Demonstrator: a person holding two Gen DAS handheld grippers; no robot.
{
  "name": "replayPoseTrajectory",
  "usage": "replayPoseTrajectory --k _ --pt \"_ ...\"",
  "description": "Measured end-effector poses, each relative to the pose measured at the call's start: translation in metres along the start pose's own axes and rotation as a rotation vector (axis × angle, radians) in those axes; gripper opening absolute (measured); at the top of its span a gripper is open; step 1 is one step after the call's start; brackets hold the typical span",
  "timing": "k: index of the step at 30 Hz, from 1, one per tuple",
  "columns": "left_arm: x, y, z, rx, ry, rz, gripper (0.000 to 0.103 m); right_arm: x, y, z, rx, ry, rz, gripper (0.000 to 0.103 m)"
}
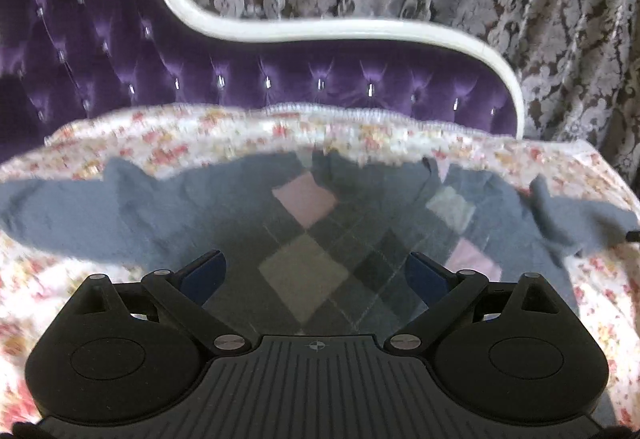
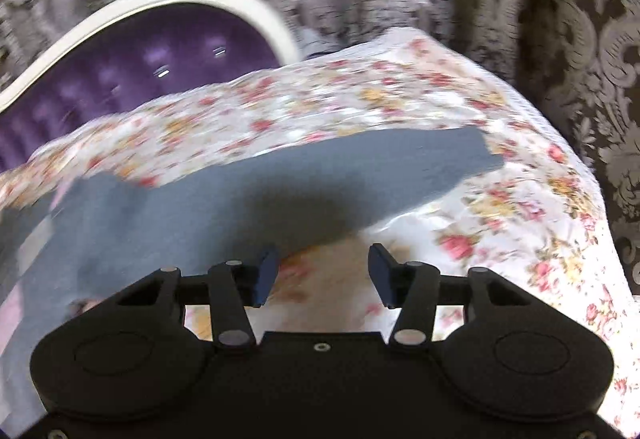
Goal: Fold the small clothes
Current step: 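Reach the right tool to the sleeve cuff nearest it and grasp, then lift the sleeve with the right tool, fold it across the body, release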
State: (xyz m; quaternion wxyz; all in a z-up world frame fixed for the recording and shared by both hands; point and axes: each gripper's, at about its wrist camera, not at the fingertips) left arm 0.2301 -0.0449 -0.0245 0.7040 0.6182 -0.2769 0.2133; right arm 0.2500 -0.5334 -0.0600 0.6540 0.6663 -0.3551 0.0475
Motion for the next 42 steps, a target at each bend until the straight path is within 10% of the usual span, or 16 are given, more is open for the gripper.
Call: replayPoseTrajectory --k 8,20,24,42 --pt "-0.021 -0.038 -0.005 0.028 0.0 -0.137 0.097 0.019 -0.028 0.052 0.077 -0.201 0.063 0.058" --pt "-0.027 -0.04 0.0 0.054 -0.048 -0.136 0.103 0.051 -0.057 0.082 0.163 -0.37 0.134 0.057" --pt "-0.027 -0.043 0.001 0.051 -0.045 -0.135 0.103 0.054 -0.06 0.085 0.121 -0.397 0.104 0.012" --pt "-0.02 -0.036 -0.004 0.015 -0.016 -0.16 0.101 0.109 0.09 -0.002 -0.052 -0.045 0.27 0.011"
Point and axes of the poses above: each gripper's, at about its wrist camera, not at the fingertips, and y roughly against the way its jaws point, z to its right, x to its top, and after that the axes turned 14 degrees about -z, right-handed
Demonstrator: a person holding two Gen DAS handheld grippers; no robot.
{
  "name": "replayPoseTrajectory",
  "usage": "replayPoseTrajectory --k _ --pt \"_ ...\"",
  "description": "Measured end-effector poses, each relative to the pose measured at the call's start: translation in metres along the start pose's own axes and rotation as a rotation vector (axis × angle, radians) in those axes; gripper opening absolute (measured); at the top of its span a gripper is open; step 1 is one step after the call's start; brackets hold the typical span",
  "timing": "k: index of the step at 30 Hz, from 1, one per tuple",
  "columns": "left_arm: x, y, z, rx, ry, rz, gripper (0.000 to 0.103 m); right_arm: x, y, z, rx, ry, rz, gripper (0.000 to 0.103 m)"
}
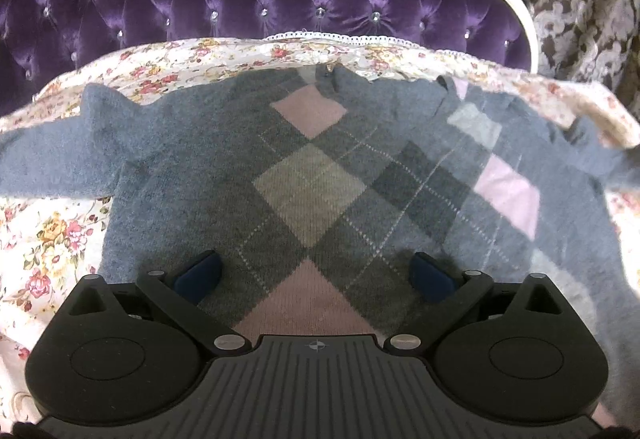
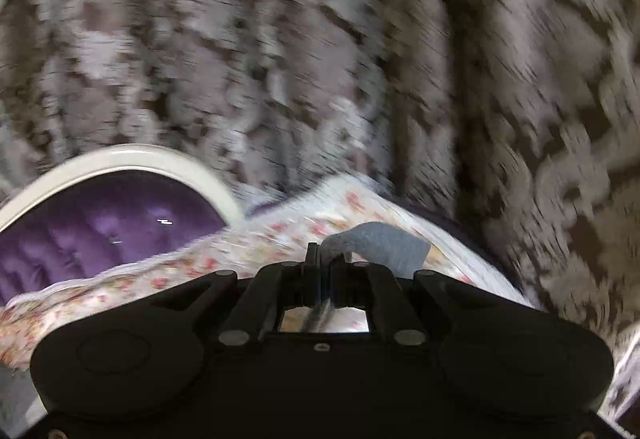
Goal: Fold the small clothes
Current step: 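Lift the sleeve with the right tool, fold it across the body, release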
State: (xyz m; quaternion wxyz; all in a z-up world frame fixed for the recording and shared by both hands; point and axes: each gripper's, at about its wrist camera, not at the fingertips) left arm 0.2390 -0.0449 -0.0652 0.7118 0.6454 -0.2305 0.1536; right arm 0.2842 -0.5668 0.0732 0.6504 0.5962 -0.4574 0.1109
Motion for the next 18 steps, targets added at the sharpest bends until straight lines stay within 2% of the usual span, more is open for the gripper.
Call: replayPoseTrajectory --k 3,8,11,14,18 --pt "0.0 0.015 -0.012 -0.056 0.052 0.01 0.1 0.004 0.016 -0.055 0.06 0.112 0.016 0.011" --pt "-0.006 0.042 -0.038 -0.067 0.08 0.049 0.1 -0.012 0.037 -0.165 0.195 0.315 0.03 0.011" --pt "-0.011 0.052 -0.059 -0.082 0.114 0.048 0.1 -0.036 0.041 -0.233 0.31 0.403 0.009 0.011" --pt "-0.018 0.061 -0.081 -0.085 0.149 0.051 0.1 -0.069 0.037 -0.293 0.378 0.502 -0.013 0.011" --pt "-0.024 0.07 -0.108 -0.068 0.188 0.053 0.1 -0.125 0.016 -0.367 0.457 0.606 -0.092 0.011"
Point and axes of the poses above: each gripper's, at about its wrist camera, not at the fingertips, and y roughly against the way its jaws point, z to its right, x to its top, and after that the axes turned 14 degrees about -z, right-handed
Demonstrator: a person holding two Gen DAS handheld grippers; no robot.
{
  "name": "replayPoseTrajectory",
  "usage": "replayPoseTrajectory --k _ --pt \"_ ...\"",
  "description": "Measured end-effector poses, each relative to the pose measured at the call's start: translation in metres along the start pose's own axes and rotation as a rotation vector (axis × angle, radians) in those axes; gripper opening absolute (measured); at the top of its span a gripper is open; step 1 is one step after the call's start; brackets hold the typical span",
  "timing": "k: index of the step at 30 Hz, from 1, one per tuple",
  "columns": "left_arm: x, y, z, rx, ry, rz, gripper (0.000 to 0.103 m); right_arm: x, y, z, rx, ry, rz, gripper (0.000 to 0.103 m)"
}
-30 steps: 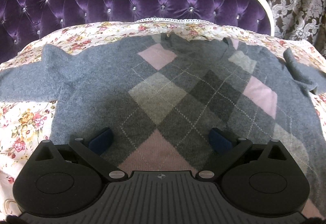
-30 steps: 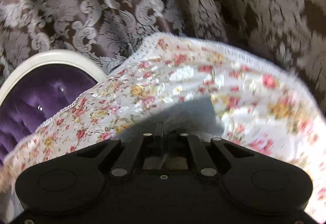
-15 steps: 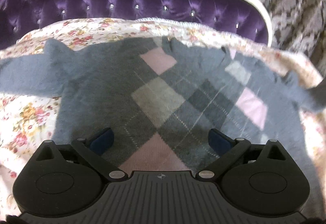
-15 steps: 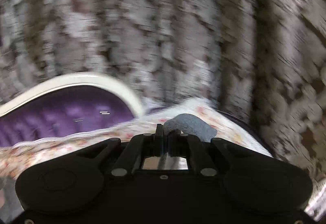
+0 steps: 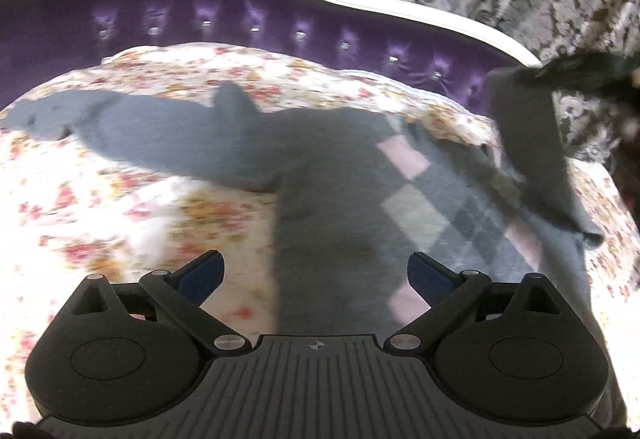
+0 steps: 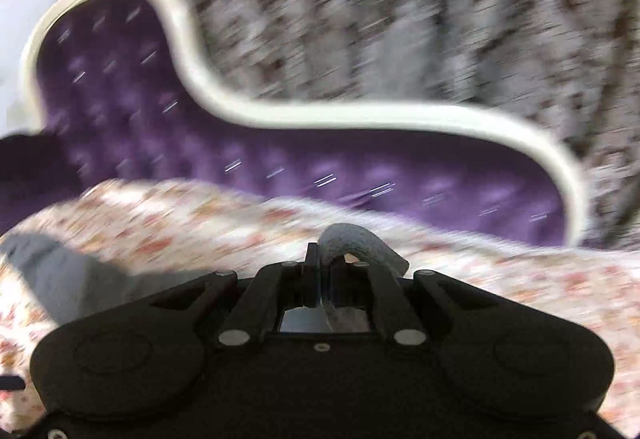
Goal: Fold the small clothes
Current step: 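Lift the sleeve with the right tool, fold it across the body, release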
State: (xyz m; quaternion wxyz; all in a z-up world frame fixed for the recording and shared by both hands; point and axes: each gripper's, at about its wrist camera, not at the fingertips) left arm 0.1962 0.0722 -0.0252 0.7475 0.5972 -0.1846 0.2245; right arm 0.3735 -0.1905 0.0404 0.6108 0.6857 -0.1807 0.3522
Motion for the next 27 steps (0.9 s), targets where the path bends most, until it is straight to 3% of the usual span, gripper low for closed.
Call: replayPoseTrajectory --k 5,7,8,9,11,20,27 --pt "-0.001 0.005 -0.025 -0.002 0.055 -0.01 0.099 -0.027 -0.055 -0.068 0.043 0.103 -0.084 0.011" --pt "-0.001 0.005 -0.031 -0.004 0.067 -0.016 0.099 -0.041 -0.063 -0.085 0.07 0.114 -0.095 0.018" --pt "0.0 0.005 -0.034 -0.005 0.068 -0.018 0.099 -0.046 -0.066 -0.087 0.1 0.106 -0.097 0.023" --pt "0.0 0.005 -0.036 -0.006 0.066 -0.02 0.099 -0.053 -0.062 -0.086 0.126 0.091 -0.091 0.043" --pt "0.001 0.006 -0.038 -0.008 0.058 -0.02 0.099 -0.062 -0.051 -0.083 0.161 0.054 -0.07 0.062" --pt "0.018 -0.007 -0.02 -0.064 0.013 -0.012 0.098 -0.127 0.019 -0.025 0.129 -0.141 -0.01 0.063" --pt "0.041 -0.031 0.027 -0.072 -0.122 0.005 0.098 -0.169 0.029 -0.019 0.085 -0.171 -0.04 0.063"
Point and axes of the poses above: each gripper's, at about its wrist camera, not at the fingertips, and y roughly against the way its jaws point, z to its right, x to its top, and after that the axes turned 14 degrees about -z, right-handed
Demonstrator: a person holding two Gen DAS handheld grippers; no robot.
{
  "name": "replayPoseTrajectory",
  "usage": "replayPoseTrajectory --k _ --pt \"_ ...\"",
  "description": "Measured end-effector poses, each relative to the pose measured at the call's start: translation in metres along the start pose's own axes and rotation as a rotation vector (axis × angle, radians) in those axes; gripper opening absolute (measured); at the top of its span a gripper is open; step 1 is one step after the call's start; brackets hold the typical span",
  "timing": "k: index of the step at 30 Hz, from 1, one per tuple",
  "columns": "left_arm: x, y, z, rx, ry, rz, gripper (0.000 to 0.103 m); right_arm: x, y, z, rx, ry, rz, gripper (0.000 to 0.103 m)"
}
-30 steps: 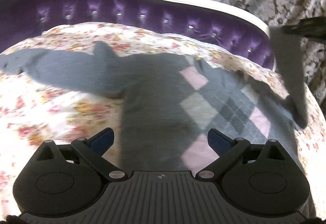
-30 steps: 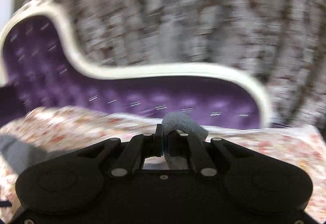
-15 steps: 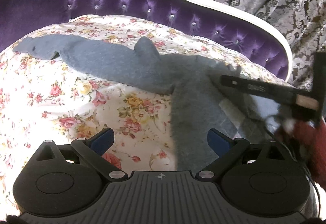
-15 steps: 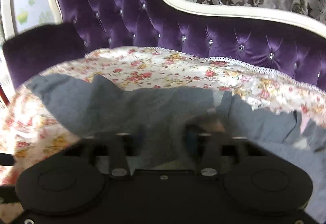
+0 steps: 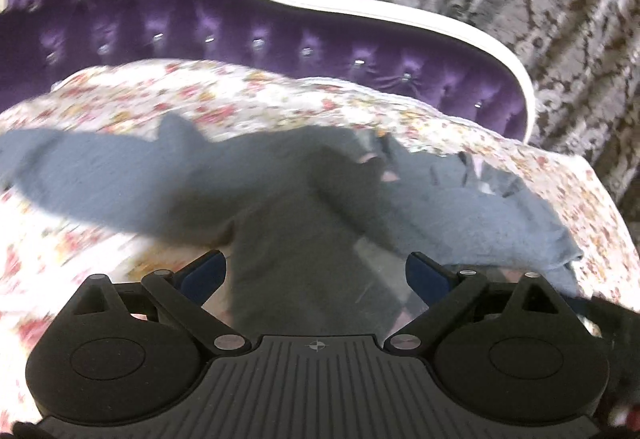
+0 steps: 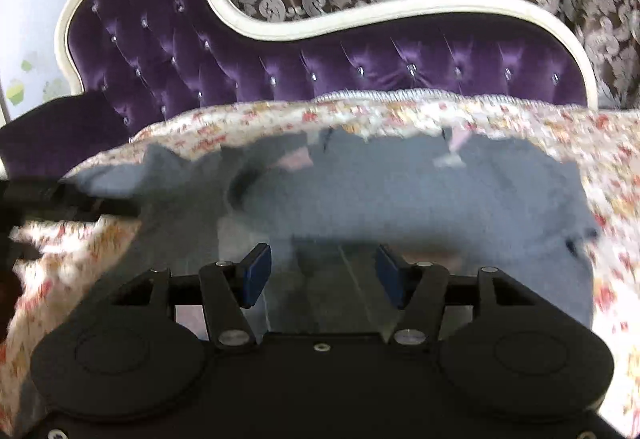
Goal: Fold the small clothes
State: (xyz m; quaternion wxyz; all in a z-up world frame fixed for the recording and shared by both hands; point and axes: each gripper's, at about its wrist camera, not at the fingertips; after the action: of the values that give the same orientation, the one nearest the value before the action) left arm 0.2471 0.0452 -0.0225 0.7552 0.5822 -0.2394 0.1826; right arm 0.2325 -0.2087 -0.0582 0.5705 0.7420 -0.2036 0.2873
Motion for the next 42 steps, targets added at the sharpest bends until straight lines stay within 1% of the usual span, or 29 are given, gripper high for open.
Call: replayPoseTrajectory --k 2,4,9,13,16,18,19,20,21,22,23,24,25,26,30,33,36,37,39,42 --pt "0.004 -0.008 0.009 -0.021 -0.021 0.007 0.098 -0.005 -0.004 0.002 0.009 -0.024 -0.021 0.063" --pt "0.007 -0.018 0.018 -0.026 -0.04 0.005 0.098 -0.008 -0.007 0.007 0.022 -0.055 -0.03 0.063" --pt "0.014 -0.044 0.028 -0.006 -0.051 -0.028 0.098 -0.009 -0.009 0.015 0.052 -0.111 -0.025 0.063" --pt "0.026 -0.057 0.036 0.033 -0.052 -0.03 0.098 -0.012 -0.011 0.018 0.063 -0.122 -0.027 0.064" --pt "0.037 -0.064 0.036 0.062 -0.022 -0.02 0.096 -0.013 -0.011 0.019 0.07 -0.129 -0.027 0.064" --pt "0.044 -0.067 0.033 0.061 0.017 -0.025 0.083 -0.013 -0.01 0.02 0.077 -0.133 -0.026 0.064" --pt "0.046 -0.069 0.03 0.053 0.036 -0.038 0.08 -0.013 -0.01 0.02 0.081 -0.136 -0.025 0.064" --pt "0.048 -0.072 0.026 0.043 0.056 -0.061 0.072 -0.013 -0.01 0.021 0.085 -0.14 -0.026 0.064" --pt "0.049 -0.076 0.023 0.034 0.069 -0.082 0.059 -0.013 -0.01 0.022 0.089 -0.143 -0.027 0.064" --pt "0.049 -0.079 0.02 0.025 0.082 -0.093 0.053 -0.013 -0.009 0.022 0.092 -0.145 -0.028 0.064" --pt "0.047 -0.078 0.016 0.027 0.091 -0.072 0.041 -0.012 -0.008 0.023 0.098 -0.147 -0.029 0.064" --pt "0.045 -0.076 0.012 0.026 0.105 -0.048 0.022 -0.011 -0.006 0.024 0.108 -0.148 -0.03 0.064" --pt "0.043 -0.074 0.007 0.015 0.119 -0.036 0.013 -0.01 -0.004 0.025 0.115 -0.147 -0.031 0.064" --pt "0.042 -0.073 0.002 0.011 0.141 -0.03 0.006 -0.008 -0.001 0.027 0.12 -0.147 -0.032 0.064" --pt "0.036 -0.061 -0.017 0.026 0.201 0.026 0.006 0.0 0.022 0.049 0.115 -0.167 0.005 0.064" --pt "0.037 -0.06 -0.027 0.027 0.216 0.021 0.006 0.012 0.037 0.078 0.073 -0.194 0.033 0.064" --pt "0.034 -0.058 -0.033 0.028 0.211 0.019 0.006 0.023 0.044 0.113 0.011 -0.241 0.053 0.064" --pt "0.032 -0.057 -0.034 0.032 0.211 0.022 0.006 0.027 0.045 0.125 -0.008 -0.253 0.063 0.064" --pt "0.031 -0.057 -0.038 0.031 0.219 0.018 0.006 0.032 0.041 0.142 -0.021 -0.276 0.059 0.064" --pt "0.028 -0.055 -0.042 0.017 0.224 0.012 0.006 0.037 0.029 0.17 -0.012 -0.34 0.033 0.063"
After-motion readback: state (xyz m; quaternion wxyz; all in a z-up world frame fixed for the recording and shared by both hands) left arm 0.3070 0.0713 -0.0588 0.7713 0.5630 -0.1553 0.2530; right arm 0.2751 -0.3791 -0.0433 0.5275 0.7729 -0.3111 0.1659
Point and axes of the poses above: each gripper's, at about its wrist camera, not at the fingertips, and y roughly against the way its jaws point, z to its right, x to its top, and after that the axes turned 14 degrees about -z, right-handed
